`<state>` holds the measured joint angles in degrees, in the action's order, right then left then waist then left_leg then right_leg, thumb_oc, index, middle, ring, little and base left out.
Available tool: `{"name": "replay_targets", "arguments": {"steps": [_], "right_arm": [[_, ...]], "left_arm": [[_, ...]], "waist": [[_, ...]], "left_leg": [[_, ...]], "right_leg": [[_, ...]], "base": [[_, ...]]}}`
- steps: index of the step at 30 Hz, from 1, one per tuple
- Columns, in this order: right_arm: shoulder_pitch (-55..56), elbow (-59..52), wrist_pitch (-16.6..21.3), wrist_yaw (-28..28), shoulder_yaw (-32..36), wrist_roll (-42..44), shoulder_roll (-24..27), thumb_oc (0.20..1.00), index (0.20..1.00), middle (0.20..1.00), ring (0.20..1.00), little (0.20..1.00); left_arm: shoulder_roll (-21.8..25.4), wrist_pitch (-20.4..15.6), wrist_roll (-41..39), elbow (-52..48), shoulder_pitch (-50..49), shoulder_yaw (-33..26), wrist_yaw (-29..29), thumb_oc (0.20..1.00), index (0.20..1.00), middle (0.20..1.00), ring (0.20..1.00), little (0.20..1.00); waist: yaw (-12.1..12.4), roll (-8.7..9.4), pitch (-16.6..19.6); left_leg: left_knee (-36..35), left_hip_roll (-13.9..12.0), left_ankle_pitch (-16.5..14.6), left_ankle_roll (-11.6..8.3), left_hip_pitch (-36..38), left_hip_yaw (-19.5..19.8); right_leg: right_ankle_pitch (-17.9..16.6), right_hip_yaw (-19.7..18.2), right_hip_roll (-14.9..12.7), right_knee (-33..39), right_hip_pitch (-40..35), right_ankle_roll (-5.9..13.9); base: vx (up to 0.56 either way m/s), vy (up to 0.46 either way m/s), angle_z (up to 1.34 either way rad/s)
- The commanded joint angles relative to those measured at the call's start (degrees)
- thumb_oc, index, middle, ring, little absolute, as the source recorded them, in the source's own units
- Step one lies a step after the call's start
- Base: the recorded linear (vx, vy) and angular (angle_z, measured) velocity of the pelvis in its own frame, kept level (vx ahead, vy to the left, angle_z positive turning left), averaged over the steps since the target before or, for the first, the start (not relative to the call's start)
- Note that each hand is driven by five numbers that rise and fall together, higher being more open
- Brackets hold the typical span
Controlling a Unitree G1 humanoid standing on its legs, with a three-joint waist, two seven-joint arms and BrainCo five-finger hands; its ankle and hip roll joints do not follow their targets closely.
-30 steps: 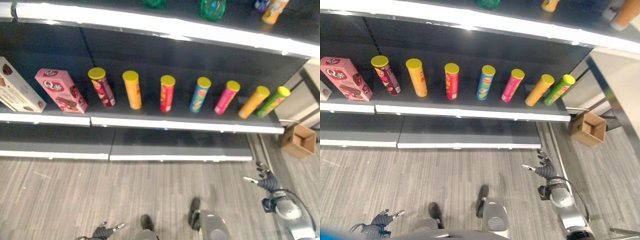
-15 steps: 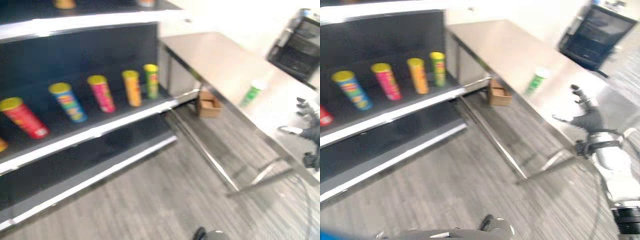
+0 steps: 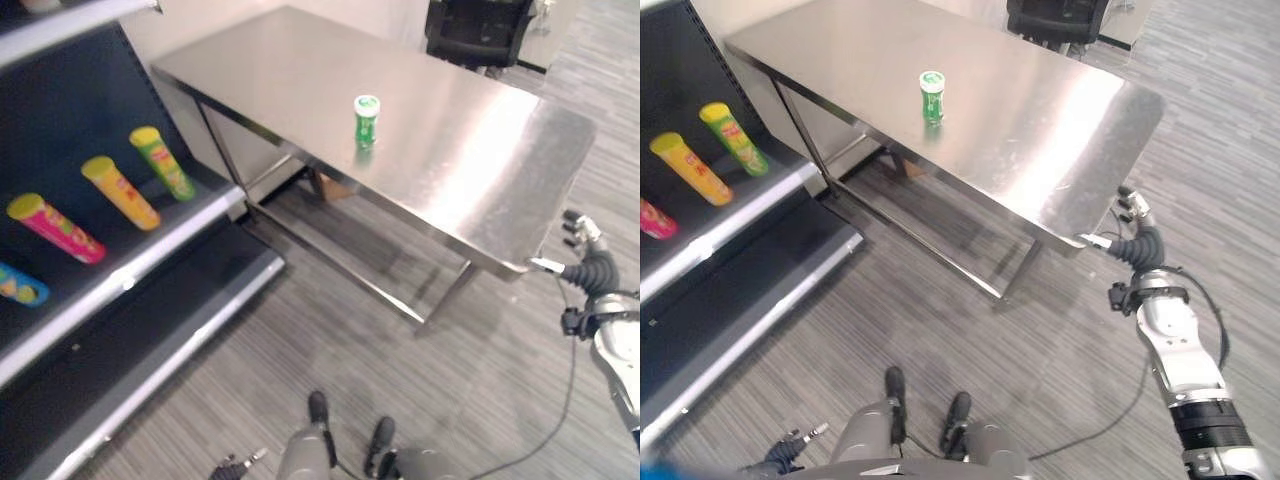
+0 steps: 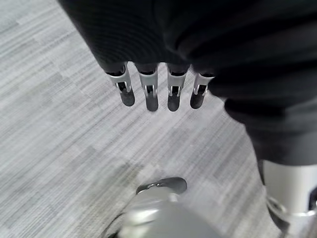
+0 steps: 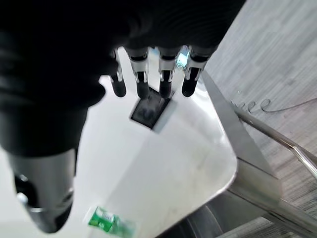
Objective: Put the goods on the table back onto the shelves and tidy them up.
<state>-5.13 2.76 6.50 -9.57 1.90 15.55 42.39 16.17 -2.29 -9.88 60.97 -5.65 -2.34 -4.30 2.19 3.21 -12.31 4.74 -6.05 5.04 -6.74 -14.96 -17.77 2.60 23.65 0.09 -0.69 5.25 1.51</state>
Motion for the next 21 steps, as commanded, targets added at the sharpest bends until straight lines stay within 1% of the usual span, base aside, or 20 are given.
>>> {"name": "replay_targets", "arguments": {"steps": [1, 2, 6, 10, 11, 12, 13, 15, 16, 17, 19, 20, 21], "right_arm": [[-5.7, -1.8, 3.2, -1.7, 2.8, -2.7, 1.6, 1.000, 1.000, 1.000, 1.000, 1.000], [-5.7, -1.8, 3.2, -1.7, 2.8, -2.7, 1.6, 1.000, 1.000, 1.000, 1.000, 1.000], [-6.6, -1.4, 3.4, -2.0, 2.5, -3.1, 2.2, 1.000, 1.000, 1.000, 1.000, 1.000], [-9.0, -0.1, 3.5, -2.3, 2.3, -3.2, 2.7, 1.000, 1.000, 1.000, 1.000, 1.000], [-9.1, 0.0, 3.5, -2.3, 2.2, -3.2, 2.7, 1.000, 1.000, 1.000, 1.000, 1.000], [-11.0, 1.7, 3.1, -2.1, 0.7, -4.0, 2.7, 1.000, 1.000, 1.000, 1.000, 1.000], [-11.3, 2.2, 2.8, -2.0, 0.4, -4.5, 2.6, 1.000, 1.000, 1.000, 1.000, 1.000], [-12.1, 3.1, 2.1, -1.8, 0.0, -5.2, 2.7, 1.000, 1.000, 1.000, 1.000, 1.000], [-12.2, 3.3, 2.0, -1.8, 0.0, -5.5, 2.5, 1.000, 1.000, 1.000, 1.000, 1.000], [-12.1, 3.4, 1.9, -1.8, 0.1, -5.8, 2.4, 1.000, 1.000, 1.000, 1.000, 1.000], [-11.3, 3.8, 1.7, -2.0, 0.7, -6.0, 2.7, 1.000, 1.000, 1.000, 1.000, 1.000], [-11.1, 4.4, 1.7, -2.2, 1.0, -6.1, 3.3, 1.000, 1.000, 1.000, 1.000, 1.000], [-11.1, 4.4, 1.7, -2.2, 1.0, -6.1, 3.3, 1.000, 1.000, 1.000, 1.000, 1.000]], "left_arm": [[2.2, -0.5, 1.5, -2.1, -1.8, 0.8, -1.1, 1.000, 1.000, 1.000, 1.000, 1.000], [2.2, -0.5, 1.5, -2.1, -1.8, 0.8, -1.1, 1.000, 1.000, 1.000, 1.000, 1.000], [2.3, -0.8, -0.1, -3.2, -1.9, 0.6, -1.2, 1.000, 1.000, 1.000, 1.000, 1.000], [2.5, -0.2, -0.4, -0.3, -3.1, -0.4, -1.1, 1.000, 1.000, 1.000, 1.000, 1.000], [2.5, -0.2, -0.3, -0.3, -3.1, -0.4, -1.1, 1.000, 1.000, 1.000, 1.000, 1.000], [2.8, 0.4, 0.1, 2.7, -3.8, -1.6, -1.1, 1.000, 1.000, 1.000, 1.000, 1.000], [3.0, 0.5, 0.3, 3.1, -3.9, -1.9, -1.1, 1.000, 1.000, 1.000, 1.000, 1.000], [3.7, 1.0, 0.7, 4.5, -3.6, -2.2, -1.2, 1.000, 1.000, 1.000, 1.000, 1.000], [3.9, 1.2, 1.0, 4.6, -3.5, -2.1, -1.4, 1.000, 1.000, 1.000, 1.000, 1.000], [4.2, 1.3, 1.1, 4.8, -3.4, -2.2, -1.7, 1.000, 1.000, 1.000, 1.000, 1.000], [4.3, 1.1, 0.7, 3.7, -3.3, -1.8, -1.5, 1.000, 1.000, 1.000, 1.000, 1.000], [4.4, 0.9, 0.4, 3.1, -3.0, -1.3, -1.5, 1.000, 1.000, 1.000, 1.000, 1.000], [4.4, 0.9, 0.4, 3.1, -3.0, -1.3, -1.5, 1.000, 1.000, 1.000, 1.000, 1.000]], "waist": [[2.2, -0.91, 0.9], [2.2, -0.91, 0.9], [2.1, 0.20, 1.7], [4.0, 2.07, 2.4], [3.9, 2.09, 2.4], [5.5, 3.38, 2.6], [5.9, 3.85, 2.5], [5.9, 4.42, 1.8], [5.8, 4.56, 1.3], [5.8, 4.72, 1.1], [6.2, 4.77, 1.5], [6.3, 4.42, 1.8], [6.2, 4.39, 1.8]], "left_leg": [[-7.7, 1.8, 1.7, 2.22, 6.7, -0.3], [-7.7, 1.8, 1.7, 2.22, 6.7, -0.3], [-8.0, 2.0, 1.4, 2.65, 7.7, 0.0], [-8.0, 2.5, -0.1, 3.22, 8.7, 0.3], [-8.0, 2.5, -0.1, 3.22, 8.6, 0.3], [-8.0, 2.8, -1.5, 3.87, 9.9, -0.5], [-8.0, 2.9, -2.0, 4.16, 10.3, -0.6], [-7.8, 2.9, -3.0, 4.81, 11.6, -0.4], [-7.8, 3.0, -3.4, 5.24, 12.5, -0.1], [-7.7, 3.1, -3.9, 5.47, 13.0, 0.4], [-8.3, 3.3, -4.2, 5.33, 13.4, 1.7], [-8.6, 3.2, -4.3, 5.26, 13.3, 3.1], [-8.6, 3.2, -4.3, 5.24, 13.2, 3.2]], "right_leg": [[-0.8, -4.9, -2.5, 5.7, -8.6, 5.87], [-0.8, -4.9, -2.5, 5.7, -8.6, 5.87], [-0.2, -4.1, -2.7, 5.7, -9.4, 5.51], [0.4, -2.1, -3.4, 4.4, -10.2, 5.86], [0.4, -2.1, -3.4, 4.4, -10.2, 5.87], [0.9, 0.1, -4.7, 0.5, -9.9, 6.77], [1.2, 0.9, -5.3, -2.1, -9.4, 7.11], [1.3, 2.0, -7.1, -9.8, -7.2, 8.76], [0.7, 2.0, -8.3, -14.0, -5.6, 9.59], [-0.2, 2.4, -9.4, -15.9, -5.1, 10.35], [-0.3, 3.7, -11.1, -14.7, -5.7, 9.58], [-0.2, 3.2, -11.6, -13.0, -5.2, 9.17], [-0.2, 3.3, -11.5, -13.0, -5.2, 9.16]], "base": [[0.10, 0.026, 0.07], [0.09, 0.033, 0.21], [0.10, 0.047, 0.20], [0.11, 0.071, 0.13], [0.11, 0.111, 0.17], [0.10, 0.116, 0.21], [0.12, 0.147, 0.18], [0.06, 0.094, 0.27], [0.08, 0.068, 0.40], [0.09, 0.032, 0.37], [0.09, -0.015, 0.34], [0.05, -0.026, 0.59], [0.07, -0.040, 0.75]]}}
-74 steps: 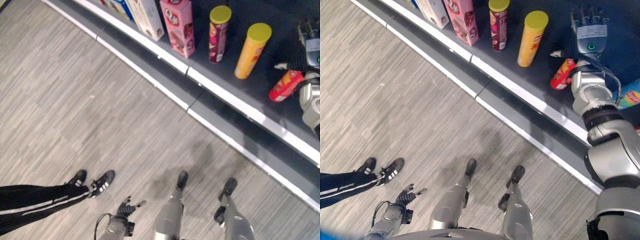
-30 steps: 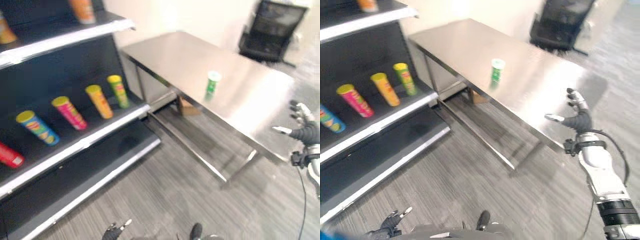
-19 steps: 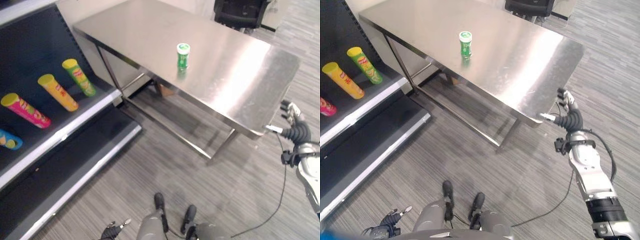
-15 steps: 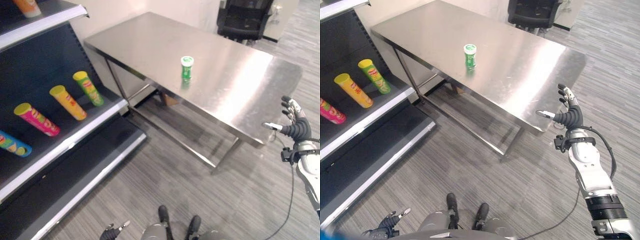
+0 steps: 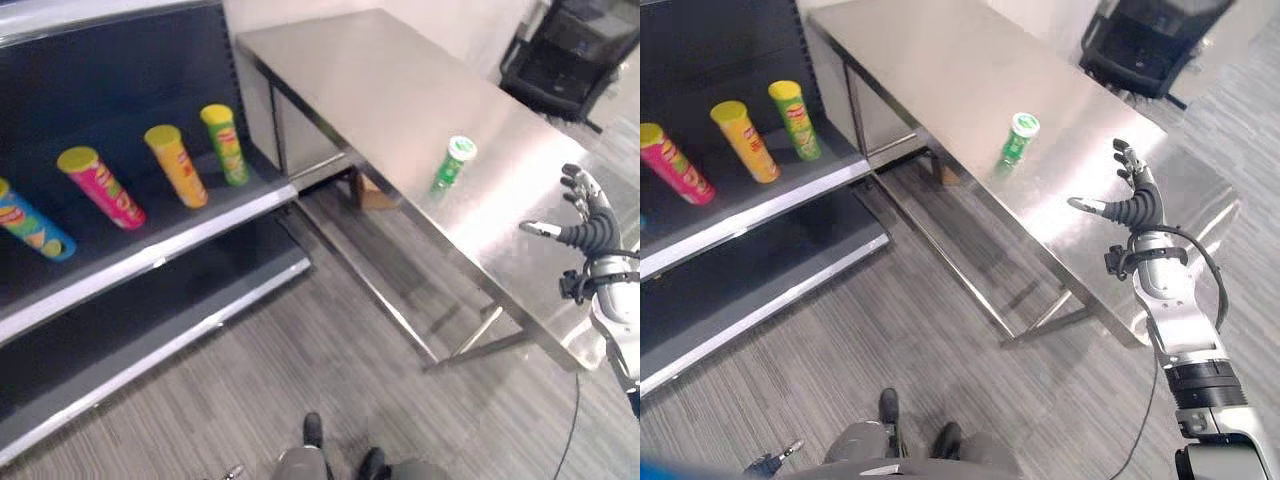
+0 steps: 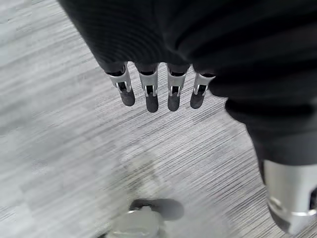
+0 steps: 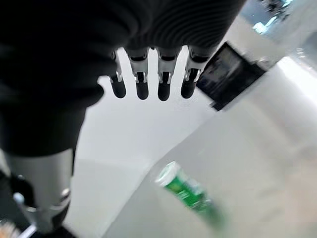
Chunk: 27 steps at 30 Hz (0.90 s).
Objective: Put the goods on the table back onto the shelves and tidy them up.
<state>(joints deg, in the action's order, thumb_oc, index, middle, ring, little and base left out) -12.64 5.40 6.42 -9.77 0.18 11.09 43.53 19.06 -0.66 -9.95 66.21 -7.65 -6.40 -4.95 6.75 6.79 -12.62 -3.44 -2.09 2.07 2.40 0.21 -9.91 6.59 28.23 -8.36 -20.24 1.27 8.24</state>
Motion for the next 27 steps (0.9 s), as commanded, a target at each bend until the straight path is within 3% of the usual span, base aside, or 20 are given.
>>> {"name": "replay_targets", "arguments": {"steps": [1, 3, 9, 14, 27], "right_arm": [[-3.1, 2.8, 1.5, -2.2, 3.4, -1.6, 3.3, 1.000, 1.000, 1.000, 1.000, 1.000], [-1.3, 3.6, 0.9, -2.5, 5.2, -1.6, 4.4, 1.000, 1.000, 1.000, 1.000, 1.000], [4.7, 5.4, -0.9, -4.3, 10.4, -3.8, 4.2, 1.000, 1.000, 1.000, 1.000, 1.000], [6.7, 6.4, -1.4, -4.7, 13.1, -4.6, 4.8, 1.000, 1.000, 1.000, 1.000, 1.000], [7.1, 6.6, -2.3, -4.2, 12.4, -9.6, 7.3, 1.000, 1.000, 1.000, 1.000, 1.000]], "left_arm": [[1.4, -1.0, -0.1, -2.7, -0.4, 3.3, -0.8, 1.000, 1.000, 1.000, 1.000, 1.000], [1.5, -1.2, -0.9, -3.7, 0.4, 3.8, -0.7, 1.000, 1.000, 1.000, 1.000, 1.000], [2.1, -1.0, -0.7, -4.5, 2.7, 5.0, -0.5, 1.000, 1.000, 1.000, 1.000, 1.000], [1.7, -1.0, 0.3, -3.9, 3.2, 5.7, -0.5, 1.000, 1.000, 1.000, 1.000, 1.000], [0.7, -0.7, 1.2, -3.2, 2.2, 6.7, 0.1, 1.000, 1.000, 1.000, 1.000, 1.000]], "waist": [[1.3, 0.39, 2.6], [-0.1, -0.07, 2.9], [-3.3, 0.74, 1.5], [-4.4, 0.81, 1.6], [-5.1, -0.56, 3.8]], "left_leg": [[-0.6, -0.6, -1.5, -4.02, -2.1, -2.3], [-0.7, -0.4, -2.0, -4.19, -1.9, 1.2], [1.1, 1.6, -3.8, -4.50, -1.5, 10.3], [1.7, 2.7, -4.2, -4.85, -1.8, 13.1], [-0.1, -1.2, -3.4, -8.00, -1.2, 13.0]], "right_leg": [[-4.9, -4.2, -3.8, 10.3, -0.5, 2.14], [-7.2, -10.4, -3.6, 15.5, 1.8, 2.42], [-12.7, -17.2, -3.4, 21.3, 4.8, 3.86], [-13.3, -16.9, -2.8, 22.9, 3.0, 4.38], [-9.9, -13.1, 0.1, 25.2, -0.1, 2.22]], "base": [[0.11, -0.053, 0.93], [0.16, -0.068, 0.80], [0.14, -0.089, 1.03], [0.08, -0.078, 0.79], [0.07, -0.114, 0.13]]}}
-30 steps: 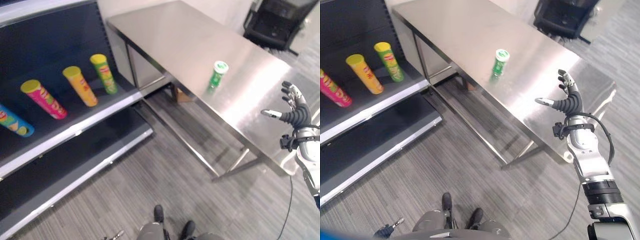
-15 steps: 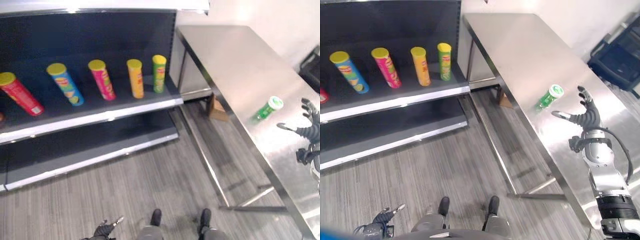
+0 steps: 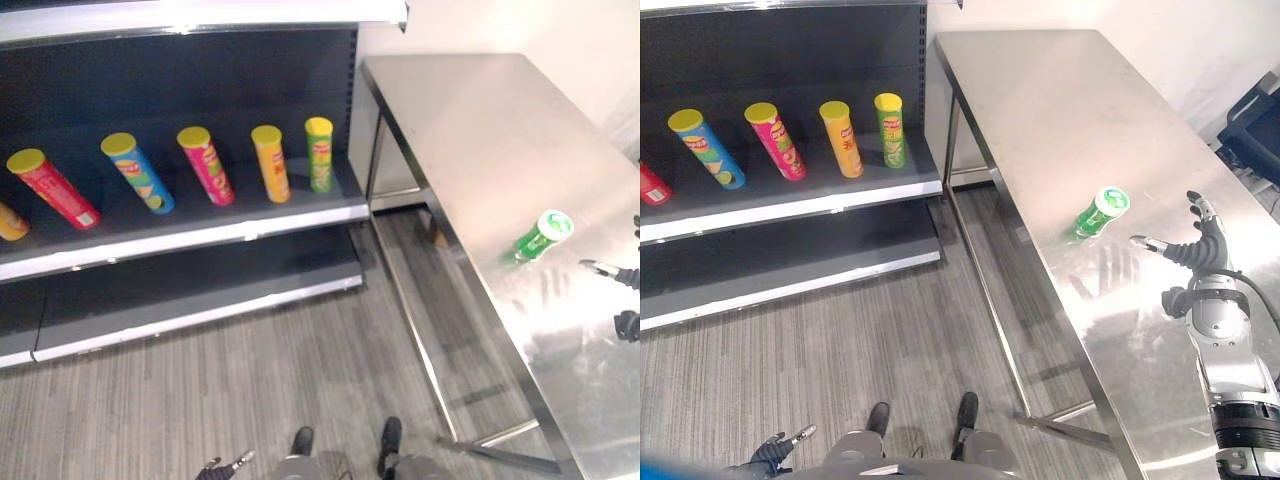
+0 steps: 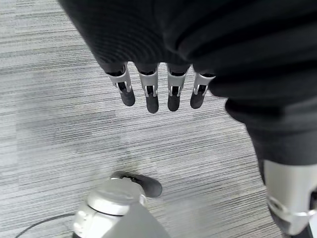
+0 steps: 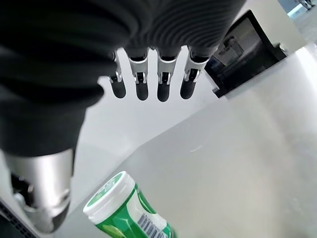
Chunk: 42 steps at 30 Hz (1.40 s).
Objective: Put the goods on the table back onto the shelves and tidy them up.
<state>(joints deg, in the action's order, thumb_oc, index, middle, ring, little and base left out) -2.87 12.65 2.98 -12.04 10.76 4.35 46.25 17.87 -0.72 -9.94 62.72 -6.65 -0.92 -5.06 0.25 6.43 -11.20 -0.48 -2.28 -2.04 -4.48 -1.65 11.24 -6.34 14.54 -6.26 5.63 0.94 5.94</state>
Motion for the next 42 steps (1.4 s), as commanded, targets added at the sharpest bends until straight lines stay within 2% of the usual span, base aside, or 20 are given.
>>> {"name": "replay_targets", "arguments": {"steps": [1, 10, 20, 23, 25, 30, 42], "right_arm": [[-2.8, -0.4, 1.2, -2.1, 1.9, -3.2, 4.8, 1.000, 1.000, 1.000, 1.000, 1.000], [-4.1, 4.1, 1.1, -1.5, -0.3, -0.3, 3.9, 1.000, 1.000, 1.000, 1.000, 1.000], [-6.1, 7.4, 0.7, -1.3, -3.3, -1.1, 4.4, 1.000, 1.000, 1.000, 1.000, 1.000], [-6.8, 8.8, 0.6, -1.3, -3.9, -0.5, 4.8, 1.000, 1.000, 1.000, 1.000, 1.000], [-7.3, 10.4, 0.4, -0.9, -4.8, -0.3, 5.2, 1.000, 1.000, 1.000, 1.000, 1.000], [-9.5, 13.3, 0.0, -0.7, -7.2, -1.1, 5.2, 1.000, 1.000, 1.000, 1.000, 1.000], [-17.7, 23.6, -0.4, -3.5, -11.9, -1.9, 4.4, 1.000, 1.000, 1.000, 1.000, 1.000]], "left_arm": [[1.8, -0.6, 1.2, 0.6, 1.2, 1.4, 0.2, 1.000, 1.000, 1.000, 1.000, 1.000], [1.6, -0.3, 1.6, 0.6, 0.8, 2.4, 0.7, 1.000, 1.000, 1.000, 1.000, 1.000], [1.2, -0.3, 1.8, -0.3, 0.7, 3.8, 0.9, 1.000, 1.000, 1.000, 1.000, 1.000], [1.1, -0.4, 1.7, -1.0, 1.3, 4.6, 0.9, 1.000, 1.000, 1.000, 1.000, 1.000], [0.9, -0.2, 2.3, -1.0, 1.5, 5.3, 1.1, 1.000, 1.000, 1.000, 1.000, 1.000], [0.6, -0.2, 2.6, -1.1, 0.8, 5.5, 1.3, 1.000, 1.000, 1.000, 1.000, 1.000], [0.5, -0.4, 2.0, -1.1, 0.0, 6.3, 0.6, 1.000, 1.000, 1.000, 1.000, 1.000]], "waist": [[1.4, -0.30, 2.6], [1.1, -1.89, 3.2], [0.8, -3.78, 2.6], [0.5, -4.36, 2.0], [0.0, -4.84, 1.8], [0.3, -5.16, 2.3], [1.6, -5.11, 2.2]], "left_leg": [[-3.1, -1.2, 0.9, -1.45, 0.7, -8.3], [-3.7, -3.8, 1.8, -3.58, 1.9, -9.2], [-3.9, -5.7, 3.5, -5.40, 1.7, -10.5], [-3.9, -6.2, 4.6, -5.90, 0.7, -12.4], [-3.4, -6.8, 5.2, -5.89, 0.0, -15.9], [-2.8, -6.9, 4.5, -5.71, 1.0, -17.6], [-3.1, -7.1, 4.1, -5.68, 2.3, -16.9]], "right_leg": [[3.4, 0.9, -1.9, -0.6, 0.0, 4.34], [5.8, 3.0, 0.0, -0.6, -1.6, 2.76], [7.2, 4.7, 1.3, -0.6, -1.9, 1.68], [7.5, 6.1, 1.0, -0.6, -1.9, 1.56], [7.8, 7.6, 0.6, -0.6, -2.3, 1.49], [8.2, 7.3, 1.1, -0.6, -3.2, 1.08], [8.6, 7.0, 1.7, -0.6, -4.2, 0.73]], "base": [[0.10, -0.156, 0.13], [0.07, -0.104, 0.16], [0.04, -0.083, 0.09], [-0.01, -0.024, 0.26], [0.01, -0.008, 0.34], [0.05, -0.013, 0.19], [0.02, -0.008, -0.01]]}}
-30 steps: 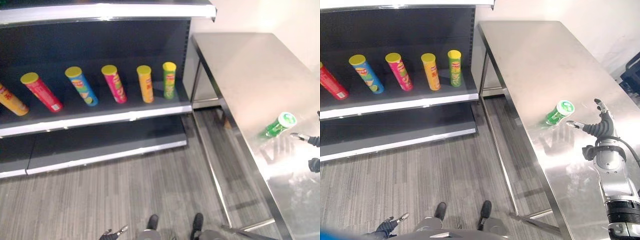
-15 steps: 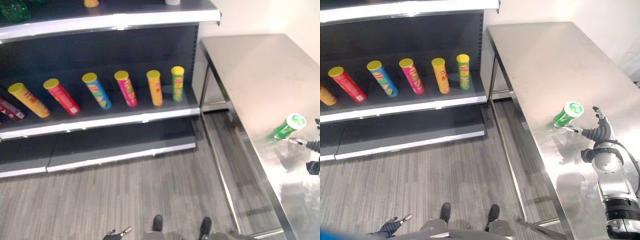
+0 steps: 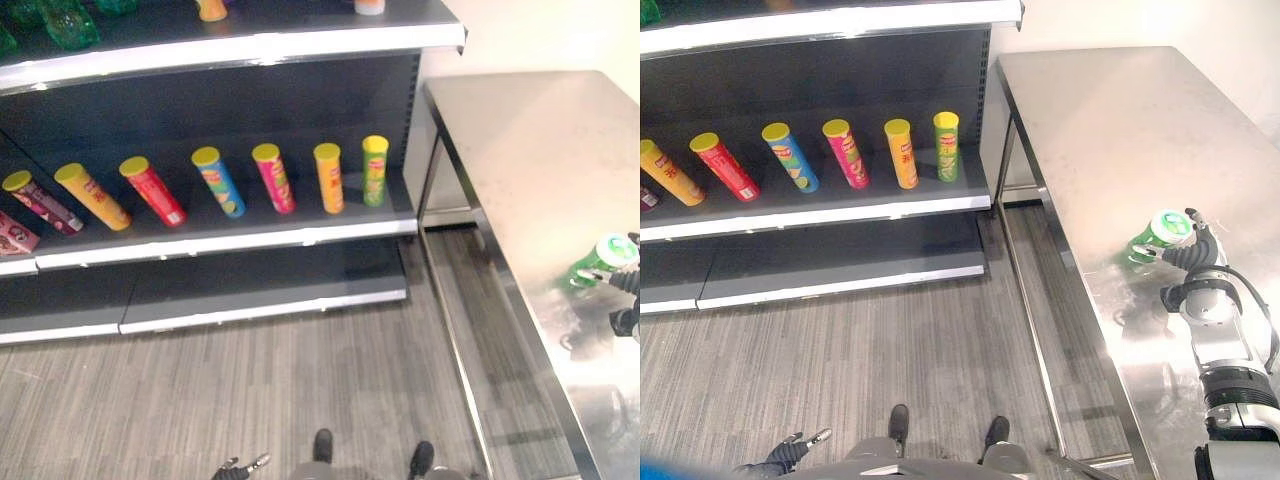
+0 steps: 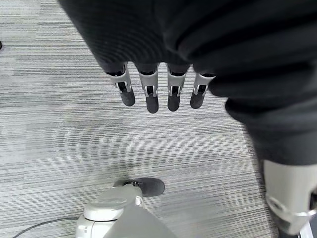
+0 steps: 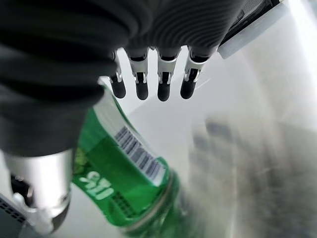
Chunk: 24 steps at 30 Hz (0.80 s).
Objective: Put the goods on the table back onto the shelves and tidy them up.
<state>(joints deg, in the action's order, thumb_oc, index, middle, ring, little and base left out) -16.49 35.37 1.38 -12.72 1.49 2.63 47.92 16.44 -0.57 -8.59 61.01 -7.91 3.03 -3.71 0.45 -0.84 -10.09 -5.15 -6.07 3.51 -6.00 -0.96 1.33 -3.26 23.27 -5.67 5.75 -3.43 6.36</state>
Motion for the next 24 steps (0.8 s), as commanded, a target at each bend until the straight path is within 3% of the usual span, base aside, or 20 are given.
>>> {"name": "replay_targets", "arguments": {"steps": [1, 9, 10, 11, 12, 19, 24], "right_arm": [[-4.9, 2.3, 1.2, -2.7, -3.3, 0.1, 2.7, 1.000, 1.000, 1.000, 1.000, 1.000], [-11.4, 10.8, 0.7, -1.0, -8.3, 3.7, 1.7, 1.000, 1.000, 1.000, 1.000, 1.000], [-12.2, 11.6, 0.6, -0.7, -8.8, 4.1, 1.5, 0.865, 0.865, 0.865, 0.865, 0.865], [-13.0, 12.6, 0.6, -0.4, -9.5, 4.4, 1.4, 0.445, 0.445, 0.445, 0.445, 0.445], [-14.1, 13.7, 0.5, -0.1, -10.4, 4.4, 1.5, 0.200, 0.200, 0.200, 0.200, 0.200], [-14.6, 12.2, 0.4, 0.3, -11.7, 3.7, 1.2, 0.200, 0.200, 0.200, 0.200, 0.200], [-11.5, 2.9, 1.3, -0.1, -10.3, 2.7, 1.6, 0.200, 0.200, 0.200, 0.200, 0.200]], "left_arm": [[1.9, -0.6, 0.5, 0.7, 1.3, 2.4, -0.7, 1.000, 1.000, 1.000, 1.000, 1.000], [1.7, -0.8, -0.6, 0.8, 0.8, 3.5, -0.4, 1.000, 1.000, 1.000, 1.000, 1.000], [1.7, -0.8, -0.7, 0.8, 0.7, 3.6, -0.3, 1.000, 1.000, 1.000, 1.000, 1.000], [1.7, -0.9, -0.9, 0.7, 0.6, 3.6, -0.3, 1.000, 1.000, 1.000, 1.000, 1.000], [1.7, -0.9, -1.0, 0.6, 0.6, 3.7, -0.3, 1.000, 1.000, 1.000, 1.000, 1.000], [1.6, -0.7, -1.7, 0.9, 0.4, 3.3, -0.5, 1.000, 1.000, 1.000, 1.000, 1.000], [1.3, -0.4, -1.8, 1.3, -0.2, 1.7, -0.8, 1.000, 1.000, 1.000, 1.000, 1.000]], "waist": [[1.6, 2.15, 1.1], [2.5, 2.19, 1.2], [2.6, 2.23, 1.2], [2.7, 2.28, 1.2], [2.9, 2.33, 1.1], [3.2, 2.60, 1.0], [3.1, 2.85, 0.9]], "left_leg": [[1.5, -3.3, -1.4, -4.12, 1.8, -6.8], [1.0, -3.4, -1.2, -4.27, 2.6, -6.2], [0.9, -3.4, -1.2, -4.32, 2.6, -6.1], [0.9, -3.4, -1.2, -4.35, 2.7, -6.1], [0.9, -3.4, -1.2, -4.40, 2.7, -6.1], [0.9, -3.8, -1.0, -4.61, 3.0, -6.0], [0.7, -4.3, -0.9, -4.77, 3.1, -6.4]], "right_leg": [[5.6, -1.6, 1.1, -0.8, 0.1, 0.28], [5.8, -1.4, 1.5, -0.8, -0.5, 0.10], [5.8, -1.4, 1.5, -0.8, -0.6, 0.10], [5.9, -1.4, 1.6, -0.8, -0.6, 0.09], [5.9, -1.4, 1.6, -0.8, -0.7, 0.09], [5.9, -1.3, 1.7, -0.8, -0.8, 0.02], [5.8, -1.5, 1.9, -0.8, -0.6, 0.02]], "base": [[0.00, 0.000, 0.00], [0.00, -0.001, 0.01], [0.01, -0.010, 0.08], [0.00, -0.007, 0.11], [0.00, -0.005, 0.11], [0.00, 0.000, 0.01], [0.00, 0.000, 0.00]]}}
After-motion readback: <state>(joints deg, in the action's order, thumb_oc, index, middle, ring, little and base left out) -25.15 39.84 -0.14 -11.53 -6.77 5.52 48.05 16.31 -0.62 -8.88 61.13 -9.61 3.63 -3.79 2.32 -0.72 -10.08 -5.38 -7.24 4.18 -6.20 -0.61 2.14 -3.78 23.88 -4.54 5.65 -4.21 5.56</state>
